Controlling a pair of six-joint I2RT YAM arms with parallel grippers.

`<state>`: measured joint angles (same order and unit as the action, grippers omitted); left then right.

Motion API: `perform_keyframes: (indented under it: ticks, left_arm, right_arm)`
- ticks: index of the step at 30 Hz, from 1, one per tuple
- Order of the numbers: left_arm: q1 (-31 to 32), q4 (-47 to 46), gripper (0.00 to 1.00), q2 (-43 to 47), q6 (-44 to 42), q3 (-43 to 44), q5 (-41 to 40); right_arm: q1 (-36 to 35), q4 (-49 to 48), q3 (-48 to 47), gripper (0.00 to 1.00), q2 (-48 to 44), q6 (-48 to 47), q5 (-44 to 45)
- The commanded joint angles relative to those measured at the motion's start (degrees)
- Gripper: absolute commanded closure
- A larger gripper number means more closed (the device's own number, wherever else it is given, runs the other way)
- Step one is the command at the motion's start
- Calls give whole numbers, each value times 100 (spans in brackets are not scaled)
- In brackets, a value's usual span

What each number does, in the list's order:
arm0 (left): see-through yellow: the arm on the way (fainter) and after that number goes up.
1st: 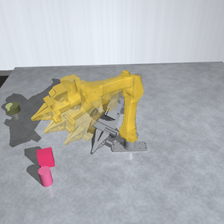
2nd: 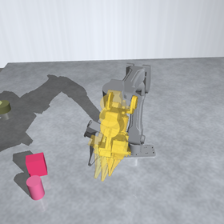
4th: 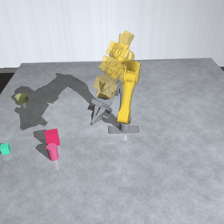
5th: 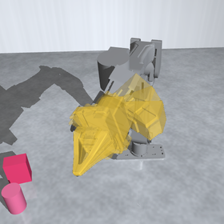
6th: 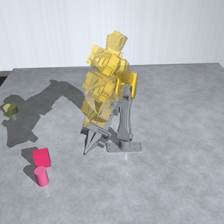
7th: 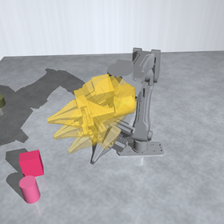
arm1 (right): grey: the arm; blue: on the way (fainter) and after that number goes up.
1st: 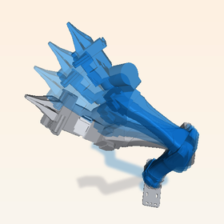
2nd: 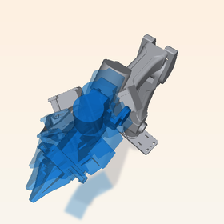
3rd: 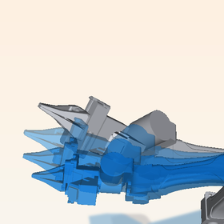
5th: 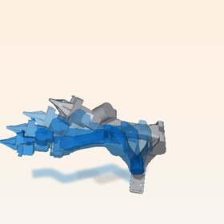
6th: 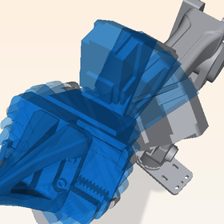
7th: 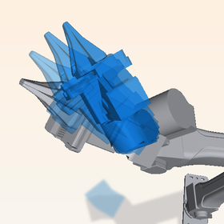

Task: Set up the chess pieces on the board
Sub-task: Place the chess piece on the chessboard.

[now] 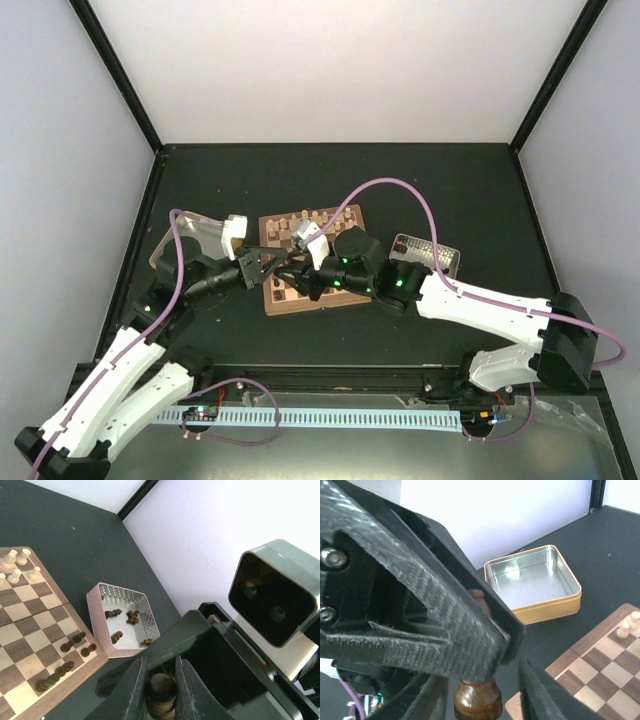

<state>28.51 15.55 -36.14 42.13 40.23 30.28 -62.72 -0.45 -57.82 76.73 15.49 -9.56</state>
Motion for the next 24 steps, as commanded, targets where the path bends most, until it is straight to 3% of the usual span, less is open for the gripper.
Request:
perform_keyframes:
  ticks: [1, 6, 8, 9, 12, 14, 19, 24]
  left_arm:
    - [-39, -152, 97, -36, 179, 86, 285]
    - [-39, 13, 97, 46, 82, 73, 277]
    - [-43, 107, 92, 103, -12, 86, 256]
    - [-39, 150, 85, 136, -67, 97, 243]
    - [-47, 463, 49, 229, -295, 283, 262]
    - [-49, 793, 40, 199, -503, 511, 339]
    - [-58, 1335, 29, -88, -923, 914, 896]
    - [-57, 1405, 33, -377, -1264, 950, 1829]
  right_arm:
    - [-39, -247, -77, 69, -158, -112, 132]
    - [-37, -355, 155, 97, -363, -191, 335]
    - [-39, -360, 232, 99, -434, -302, 413]
    - [-39, -341, 262, 99, -473, -374, 420]
    - [-39, -256, 446, 99, -598, -758, 332]
    - [-39, -218, 616, 99, -768, -1043, 191]
    - [-38, 81, 783, 99, -1081, -1727, -280]
    - [-38, 503, 657, 99, -1111, -2094, -478]
